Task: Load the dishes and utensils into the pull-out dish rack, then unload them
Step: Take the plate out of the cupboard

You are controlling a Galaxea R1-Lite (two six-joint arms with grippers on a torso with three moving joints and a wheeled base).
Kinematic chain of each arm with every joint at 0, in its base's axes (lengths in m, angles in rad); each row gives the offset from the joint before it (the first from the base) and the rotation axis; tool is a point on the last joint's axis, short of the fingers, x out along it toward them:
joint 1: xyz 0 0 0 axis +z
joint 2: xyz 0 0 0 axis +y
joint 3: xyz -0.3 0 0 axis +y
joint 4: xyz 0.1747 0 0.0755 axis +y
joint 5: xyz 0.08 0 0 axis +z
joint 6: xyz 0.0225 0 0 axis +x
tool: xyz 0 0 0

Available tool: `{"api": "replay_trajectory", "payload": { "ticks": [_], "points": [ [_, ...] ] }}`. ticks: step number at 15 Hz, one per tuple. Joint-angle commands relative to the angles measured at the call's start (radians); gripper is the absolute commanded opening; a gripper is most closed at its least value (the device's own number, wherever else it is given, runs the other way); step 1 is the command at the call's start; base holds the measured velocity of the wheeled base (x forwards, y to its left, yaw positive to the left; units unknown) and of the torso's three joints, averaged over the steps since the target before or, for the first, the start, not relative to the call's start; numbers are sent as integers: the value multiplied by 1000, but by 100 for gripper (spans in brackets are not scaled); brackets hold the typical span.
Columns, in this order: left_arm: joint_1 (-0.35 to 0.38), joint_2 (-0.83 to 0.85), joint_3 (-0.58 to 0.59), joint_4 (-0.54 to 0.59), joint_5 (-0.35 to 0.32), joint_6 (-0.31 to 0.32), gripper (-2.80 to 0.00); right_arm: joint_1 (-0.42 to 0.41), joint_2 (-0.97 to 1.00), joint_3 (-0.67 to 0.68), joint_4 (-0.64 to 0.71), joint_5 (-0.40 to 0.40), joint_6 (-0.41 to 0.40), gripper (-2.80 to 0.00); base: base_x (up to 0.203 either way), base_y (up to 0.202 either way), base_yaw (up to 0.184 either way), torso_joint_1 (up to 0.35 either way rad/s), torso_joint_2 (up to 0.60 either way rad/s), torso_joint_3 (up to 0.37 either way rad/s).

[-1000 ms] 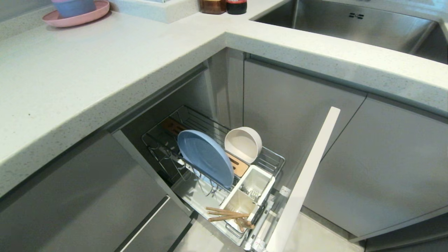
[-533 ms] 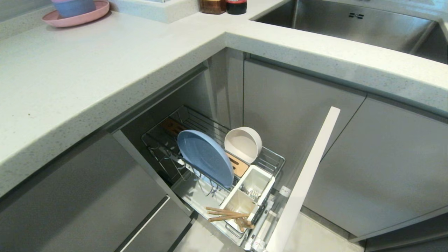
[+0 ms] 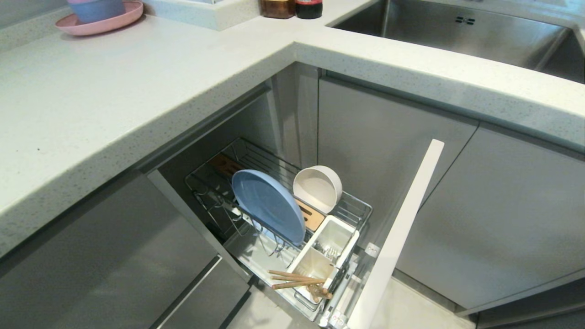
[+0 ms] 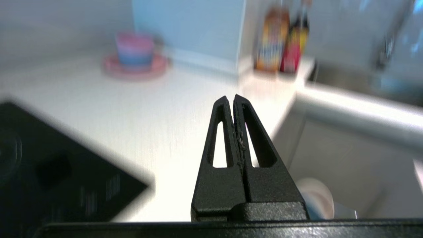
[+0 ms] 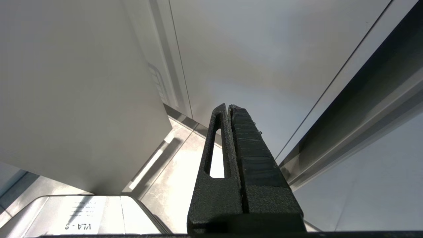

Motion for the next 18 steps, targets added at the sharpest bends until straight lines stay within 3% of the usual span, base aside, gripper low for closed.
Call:
{"api": "replay_trajectory", "payload": {
  "ticks": [1,3,4,7,11,14,16,18],
  "points": [
    [3,254,-157,-35,9,-46,-280,0,0,2,0,0,0,-280,0,0,0,0,0,0],
    [-56,388,-329,0,23,-168,-280,0,0,2,0,0,0,-280,0,0,0,0,0,0],
    [-136,433,-400,69,27,-238,-280,0,0,2,0,0,0,-280,0,0,0,0,0,0],
    [-417,555,-544,279,34,-415,-280,0,0,2,0,0,0,-280,0,0,0,0,0,0],
    [-801,632,-558,411,72,-555,-280,0,0,2,0,1,0,-280,0,0,0,0,0,0],
    [-1001,717,-515,446,217,-630,-280,0,0,2,0,0,0,-280,0,0,0,0,0,0],
    [-1086,797,-516,520,385,-704,-280,0,0,2,0,0,0,-280,0,0,0,0,0,0],
    [-1125,857,-517,594,473,-783,-280,0,0,2,0,0,0,-280,0,0,0,0,0,0]
  ]
}}
